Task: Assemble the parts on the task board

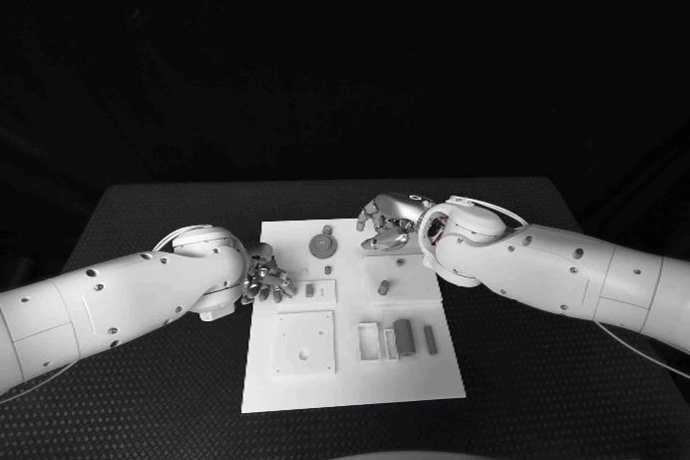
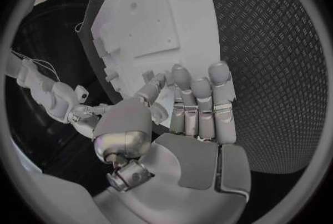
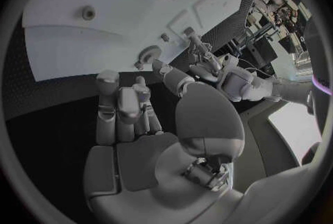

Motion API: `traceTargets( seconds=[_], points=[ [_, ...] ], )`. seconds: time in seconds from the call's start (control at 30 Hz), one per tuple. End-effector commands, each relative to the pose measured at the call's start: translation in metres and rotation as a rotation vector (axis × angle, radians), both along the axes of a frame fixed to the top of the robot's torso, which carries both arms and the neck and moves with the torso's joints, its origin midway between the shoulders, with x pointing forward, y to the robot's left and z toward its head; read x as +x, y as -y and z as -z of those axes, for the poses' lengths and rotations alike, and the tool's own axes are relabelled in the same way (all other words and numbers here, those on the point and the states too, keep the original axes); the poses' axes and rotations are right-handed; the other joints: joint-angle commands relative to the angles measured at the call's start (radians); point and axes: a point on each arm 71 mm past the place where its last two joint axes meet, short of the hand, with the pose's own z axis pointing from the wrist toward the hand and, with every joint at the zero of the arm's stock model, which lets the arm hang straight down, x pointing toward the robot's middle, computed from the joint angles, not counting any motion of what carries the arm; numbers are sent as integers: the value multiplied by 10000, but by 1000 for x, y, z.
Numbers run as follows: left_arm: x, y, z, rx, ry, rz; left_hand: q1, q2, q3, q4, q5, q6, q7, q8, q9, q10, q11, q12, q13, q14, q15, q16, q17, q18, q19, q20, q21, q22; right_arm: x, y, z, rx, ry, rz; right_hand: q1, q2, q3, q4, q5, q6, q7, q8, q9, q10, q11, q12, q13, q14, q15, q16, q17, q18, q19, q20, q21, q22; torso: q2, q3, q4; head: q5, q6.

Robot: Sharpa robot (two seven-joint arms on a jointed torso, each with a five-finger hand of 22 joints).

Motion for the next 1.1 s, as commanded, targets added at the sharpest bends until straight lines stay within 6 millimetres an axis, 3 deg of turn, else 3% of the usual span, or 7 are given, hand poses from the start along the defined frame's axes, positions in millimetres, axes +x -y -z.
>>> traceTargets(
  seconds=[0.03,0.3,0.6,1.1],
  points=[
    [-1,2,2,-132,-49,-38,234,290,81,-223,-21,-40,-15,-15,21,-16,13,30,14,-45,-33,25,12,141,-3,-42,67,168,0,-1,1,-79,-70,-80,-96,-25,-11,72,32,16,69,-62,-10,-59,21,37,-9,-24,59,-65,-4,838,-15,-87,-57,180,2,5,-1,6,1],
    [-2,1,2,-312,-73,-189,1094,620,645,-415,-21,-66,7,-47,49,-14,35,2,21,-35,-32,-7,-5,114,15,-38,59,142,0,-1,1,-97,-92,-78,-96,-23,-11,73,33,15,70,-63,-10,-59,21,37,-10,-25,59,-66,-6,838,-15,-87,-58,180,-1,0,2,-2,-4],
    [-2,2,2,-255,-192,-98,1233,854,674,-397,-29,-32,-4,108,292,-61,29,-7,45,-63,-20,-16,-5,79,0,-27,60,148,0,-2,1,-97,-101,-90,-98,-22,-11,76,32,14,70,-64,-10,-60,21,38,-11,-24,59,-66,-3,838,-15,-87,-58,180,1,2,-3,-2,-7],
    [-3,2,4,-145,-533,150,1518,788,657,-444,-29,-133,-37,289,734,-75,-1,87,139,-89,-8,94,58,63,-23,-48,144,198,0,-1,2,-107,-123,-82,-104,-20,-13,82,32,12,71,-65,-11,-61,22,38,-13,-24,60,-68,-4,838,-15,-86,-59,180,-7,-5,8,-11,-22]
  ],
)
